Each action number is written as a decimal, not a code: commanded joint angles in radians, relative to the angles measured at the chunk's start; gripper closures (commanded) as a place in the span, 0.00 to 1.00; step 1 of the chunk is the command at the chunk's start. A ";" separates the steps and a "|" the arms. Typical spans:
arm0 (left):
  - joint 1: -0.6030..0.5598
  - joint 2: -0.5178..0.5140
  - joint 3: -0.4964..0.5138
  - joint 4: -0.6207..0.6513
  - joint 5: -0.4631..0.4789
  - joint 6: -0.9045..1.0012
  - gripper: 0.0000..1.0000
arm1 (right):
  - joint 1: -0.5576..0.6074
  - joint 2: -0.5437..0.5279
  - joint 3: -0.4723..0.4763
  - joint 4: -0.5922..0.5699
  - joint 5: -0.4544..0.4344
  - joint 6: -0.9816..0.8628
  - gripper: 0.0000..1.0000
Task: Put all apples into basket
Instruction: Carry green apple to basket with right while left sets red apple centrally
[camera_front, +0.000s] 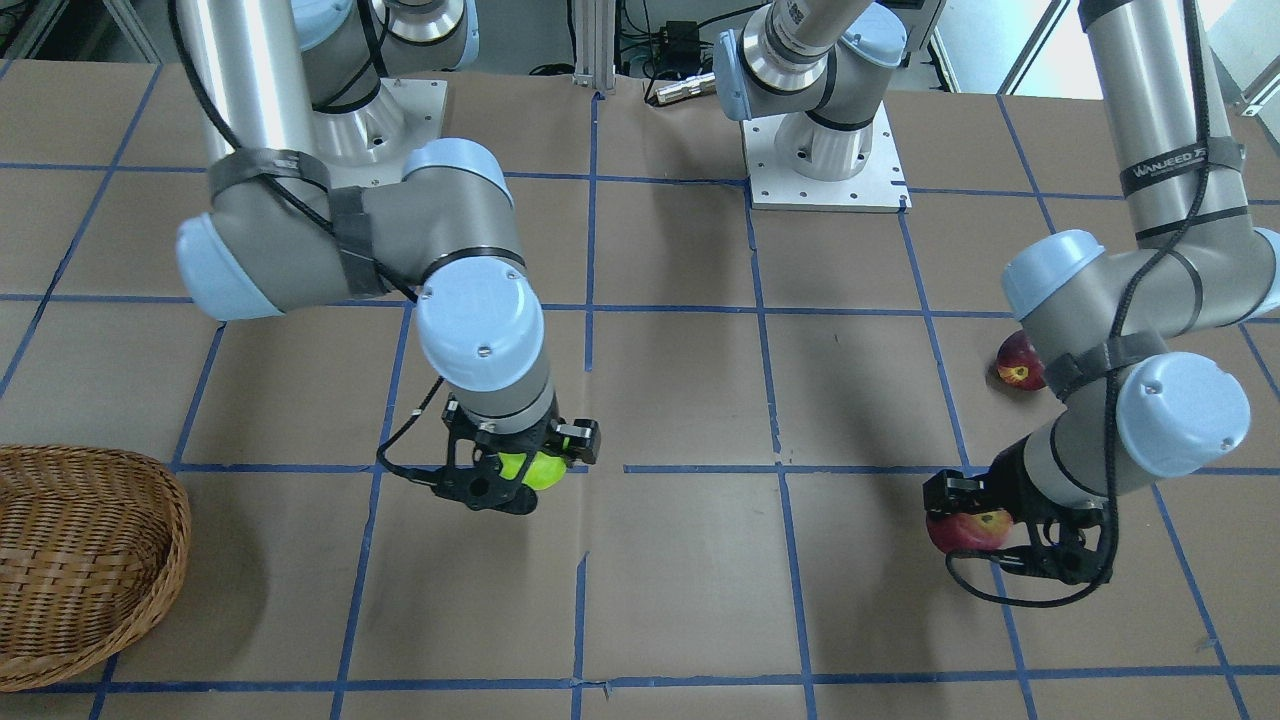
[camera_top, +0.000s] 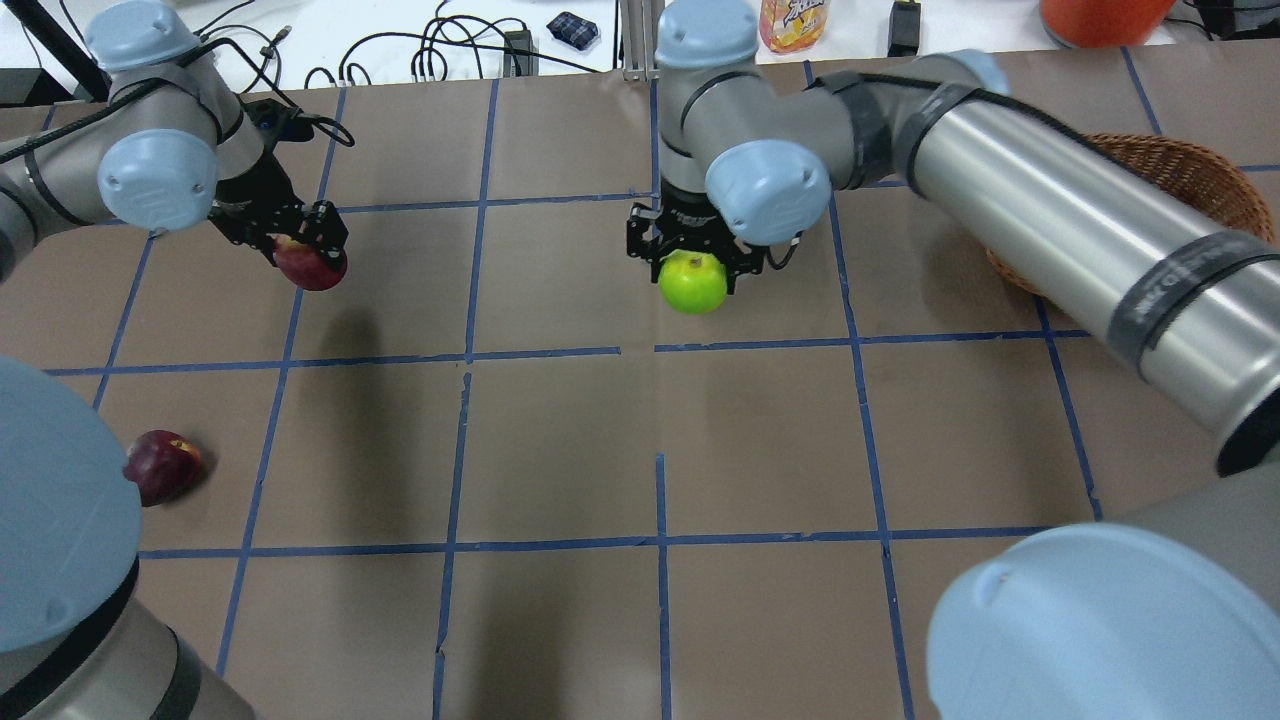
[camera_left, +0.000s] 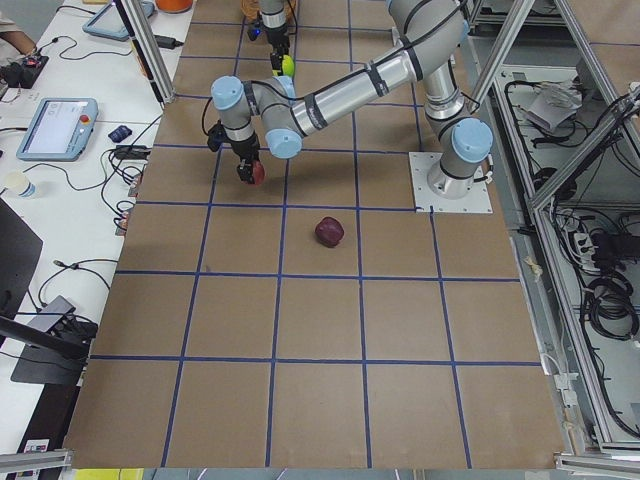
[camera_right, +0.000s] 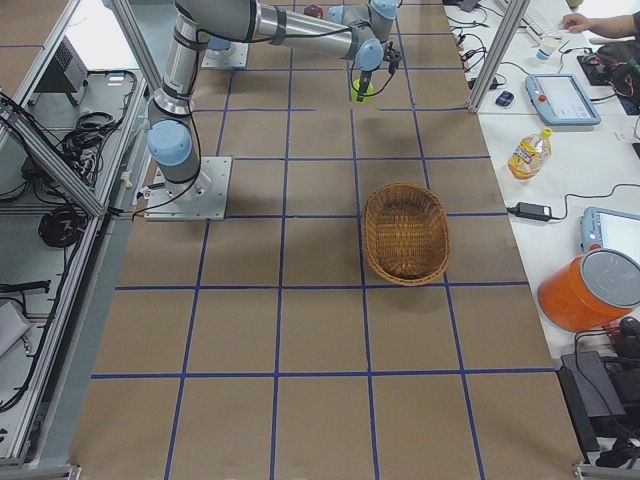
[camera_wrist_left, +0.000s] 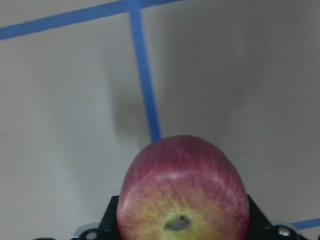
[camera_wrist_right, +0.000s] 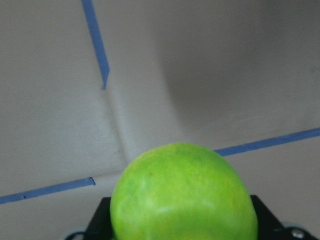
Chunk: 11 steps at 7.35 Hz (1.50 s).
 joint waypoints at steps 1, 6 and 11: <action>-0.195 0.025 -0.029 0.006 0.000 -0.306 0.64 | -0.217 -0.052 -0.009 0.084 -0.006 -0.131 1.00; -0.593 -0.040 -0.002 0.080 -0.049 -0.751 0.60 | -0.592 -0.004 -0.020 -0.033 -0.163 -0.776 1.00; -0.601 -0.053 -0.048 0.117 -0.054 -0.762 0.00 | -0.729 0.141 -0.021 -0.307 -0.213 -1.094 1.00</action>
